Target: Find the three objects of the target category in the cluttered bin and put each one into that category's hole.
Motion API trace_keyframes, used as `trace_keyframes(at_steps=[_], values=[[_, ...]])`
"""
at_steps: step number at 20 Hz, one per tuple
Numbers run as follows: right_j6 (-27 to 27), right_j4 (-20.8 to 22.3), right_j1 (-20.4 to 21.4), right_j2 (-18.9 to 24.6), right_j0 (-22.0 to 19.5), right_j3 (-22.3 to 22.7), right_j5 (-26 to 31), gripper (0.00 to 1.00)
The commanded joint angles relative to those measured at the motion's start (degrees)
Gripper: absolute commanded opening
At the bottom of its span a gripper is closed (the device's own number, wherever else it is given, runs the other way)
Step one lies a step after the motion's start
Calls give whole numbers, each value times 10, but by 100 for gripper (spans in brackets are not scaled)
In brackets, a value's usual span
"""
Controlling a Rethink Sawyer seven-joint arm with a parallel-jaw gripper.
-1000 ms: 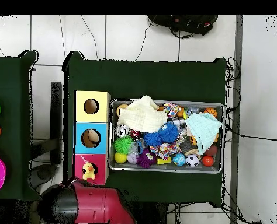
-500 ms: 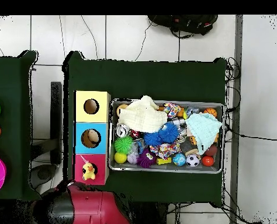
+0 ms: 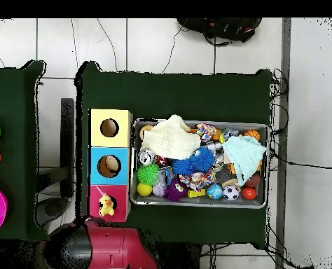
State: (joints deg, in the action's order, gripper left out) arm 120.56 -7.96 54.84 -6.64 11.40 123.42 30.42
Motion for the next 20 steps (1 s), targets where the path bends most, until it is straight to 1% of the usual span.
trace_keyframes(at_steps=[1, 4, 8, 11, 16, 20], values=[[61, 20, -88, 41, -13, 21, -92, 0], [67, 21, -101, 38, -4, 24, -112, 0], [73, 25, -131, 38, 5, 30, -162, 0], [80, 23, -143, 34, 19, 35, -184, 0], [80, 24, -155, 28, 27, 35, -199, 0], [79, 21, -151, 26, 32, 36, -196, 0]])
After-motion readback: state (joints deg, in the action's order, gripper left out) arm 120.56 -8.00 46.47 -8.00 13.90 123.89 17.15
